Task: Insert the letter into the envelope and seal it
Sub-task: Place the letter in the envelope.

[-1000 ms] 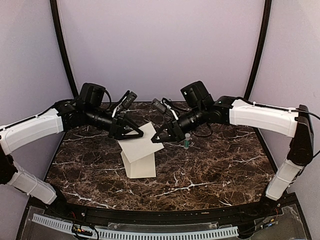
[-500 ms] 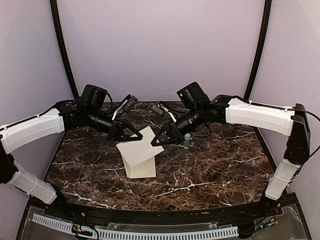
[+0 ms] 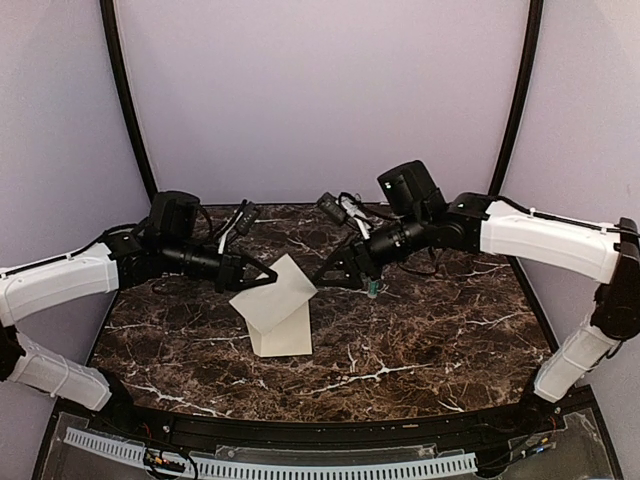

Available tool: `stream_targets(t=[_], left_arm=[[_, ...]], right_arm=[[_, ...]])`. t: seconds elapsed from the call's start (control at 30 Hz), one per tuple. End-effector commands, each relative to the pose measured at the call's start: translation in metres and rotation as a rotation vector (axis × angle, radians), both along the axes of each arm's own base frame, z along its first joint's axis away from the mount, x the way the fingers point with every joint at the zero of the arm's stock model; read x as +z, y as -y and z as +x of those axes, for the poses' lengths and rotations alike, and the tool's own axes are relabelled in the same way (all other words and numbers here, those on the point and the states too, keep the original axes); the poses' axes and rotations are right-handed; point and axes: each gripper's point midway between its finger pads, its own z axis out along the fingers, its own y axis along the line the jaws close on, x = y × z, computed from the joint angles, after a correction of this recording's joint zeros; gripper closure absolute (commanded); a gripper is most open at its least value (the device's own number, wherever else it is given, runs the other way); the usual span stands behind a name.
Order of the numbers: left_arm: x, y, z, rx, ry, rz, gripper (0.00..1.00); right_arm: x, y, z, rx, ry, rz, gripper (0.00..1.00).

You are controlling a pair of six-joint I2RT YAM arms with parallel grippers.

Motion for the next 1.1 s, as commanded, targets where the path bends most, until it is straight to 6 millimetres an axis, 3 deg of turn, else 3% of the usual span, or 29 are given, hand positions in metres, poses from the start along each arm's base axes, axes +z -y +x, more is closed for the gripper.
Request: stream_targets(t=[0.0, 0.03, 0.17, 0.33, 0.73, 0.9, 1.07], left_arm=[[-0.003, -0.019, 0.039, 0.325, -0.025, -0.062, 1.00], [-0.005, -0.022, 0.043, 0.362, -0.036, -0.074, 1.00], [-0.039, -0.052, 0.066, 0.627, -0.146, -0.043, 1.00], [-0.074, -0.078, 0.075, 0.836, -0.263, -0.099, 1.00], [-0.123, -0.109, 0.079, 1.031, -0.325, -0.086, 1.00], [-0.139, -0.106, 0.076, 1.015, -0.371, -0.051, 1.00], [-0.144, -0.104, 0.078, 1.013, -0.376, -0.053, 1.00]], right_arm=[[0.030, 0.015, 0.035, -0.260, 0.133, 0.118, 0.24], [0.031, 0.016, 0.040, -0.309, 0.132, 0.145, 0.23], [0.003, 0.014, 0.056, -0.457, 0.090, 0.127, 0.24], [-0.037, -0.012, 0.059, -0.492, 0.040, 0.071, 0.25], [-0.123, -0.058, 0.058, -0.491, -0.083, -0.063, 0.34], [-0.146, -0.066, 0.056, -0.478, -0.128, -0.085, 0.41], [-0.161, -0.070, 0.054, -0.465, -0.153, -0.111, 0.42]])
